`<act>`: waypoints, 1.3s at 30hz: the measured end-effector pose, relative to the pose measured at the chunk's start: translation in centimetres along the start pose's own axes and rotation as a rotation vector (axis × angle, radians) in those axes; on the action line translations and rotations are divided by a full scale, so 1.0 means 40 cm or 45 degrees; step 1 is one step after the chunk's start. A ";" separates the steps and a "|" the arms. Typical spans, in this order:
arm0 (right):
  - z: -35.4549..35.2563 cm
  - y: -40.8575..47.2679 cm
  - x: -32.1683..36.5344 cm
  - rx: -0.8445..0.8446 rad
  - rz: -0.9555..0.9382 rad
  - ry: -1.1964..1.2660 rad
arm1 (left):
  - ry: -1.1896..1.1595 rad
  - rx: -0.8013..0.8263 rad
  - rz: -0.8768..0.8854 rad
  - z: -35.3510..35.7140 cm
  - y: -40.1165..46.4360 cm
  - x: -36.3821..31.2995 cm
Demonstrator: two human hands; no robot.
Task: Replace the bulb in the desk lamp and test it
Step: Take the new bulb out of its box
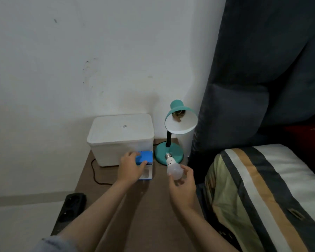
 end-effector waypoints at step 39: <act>0.188 0.075 -0.007 0.365 0.359 -0.042 | -0.330 -0.011 -0.190 0.010 -0.020 0.037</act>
Point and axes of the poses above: each hand's wrist, its own y-axis towards the middle knuckle, its own z-axis out of the palm, x = y × z, the point moved 2 cm from there along y, towards the middle knuckle, and after that the axes turned 10 degrees about y, right-handed, at the moved point
